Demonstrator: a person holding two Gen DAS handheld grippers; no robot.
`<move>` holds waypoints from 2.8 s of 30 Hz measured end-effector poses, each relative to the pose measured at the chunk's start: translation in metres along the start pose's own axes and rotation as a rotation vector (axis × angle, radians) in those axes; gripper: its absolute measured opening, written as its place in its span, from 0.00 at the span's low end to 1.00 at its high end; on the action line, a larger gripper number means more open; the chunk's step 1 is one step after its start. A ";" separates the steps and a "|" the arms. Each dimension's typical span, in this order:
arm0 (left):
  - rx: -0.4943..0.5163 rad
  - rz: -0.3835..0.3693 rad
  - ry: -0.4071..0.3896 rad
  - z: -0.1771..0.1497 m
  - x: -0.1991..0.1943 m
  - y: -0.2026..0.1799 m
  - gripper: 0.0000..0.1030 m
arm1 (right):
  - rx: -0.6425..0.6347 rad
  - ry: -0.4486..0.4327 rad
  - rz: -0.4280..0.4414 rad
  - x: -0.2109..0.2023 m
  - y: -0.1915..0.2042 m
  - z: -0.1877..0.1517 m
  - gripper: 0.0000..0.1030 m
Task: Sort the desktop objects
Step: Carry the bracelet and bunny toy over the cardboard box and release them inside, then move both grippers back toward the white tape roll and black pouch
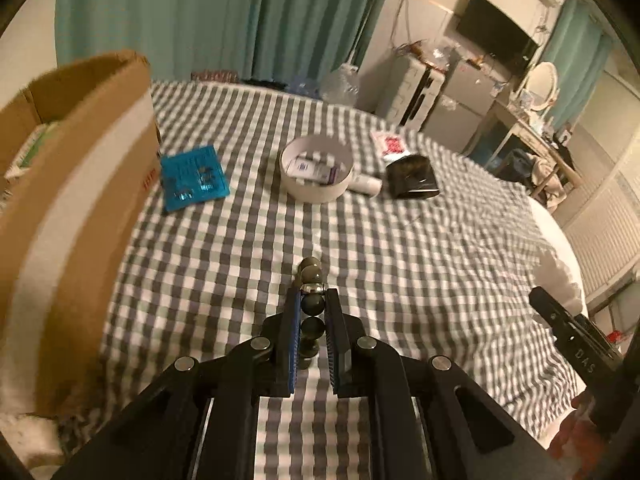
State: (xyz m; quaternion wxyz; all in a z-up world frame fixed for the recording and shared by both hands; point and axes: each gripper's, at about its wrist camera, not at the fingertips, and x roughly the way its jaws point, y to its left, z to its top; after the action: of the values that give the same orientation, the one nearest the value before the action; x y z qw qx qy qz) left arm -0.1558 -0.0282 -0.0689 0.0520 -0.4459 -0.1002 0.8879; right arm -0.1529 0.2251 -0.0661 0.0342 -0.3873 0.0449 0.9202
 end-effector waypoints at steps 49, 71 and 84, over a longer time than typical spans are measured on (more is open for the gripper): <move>0.048 0.148 -0.201 0.132 -0.204 0.168 0.11 | -0.351 -0.100 0.379 -0.126 0.307 0.049 0.52; 0.026 0.223 -0.141 0.112 -0.147 0.264 0.84 | -0.381 -0.017 0.373 -0.037 0.382 0.049 0.87; 0.101 0.258 -0.145 0.081 -0.157 0.211 0.99 | -0.200 -0.052 0.247 -0.061 0.268 0.037 0.87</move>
State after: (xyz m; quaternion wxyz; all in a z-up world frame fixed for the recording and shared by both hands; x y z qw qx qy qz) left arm -0.1274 -0.2736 0.0537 -0.0475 -0.3866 -0.0007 0.9210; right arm -0.1632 -0.0386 0.0183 -0.1167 -0.3563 -0.0006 0.9270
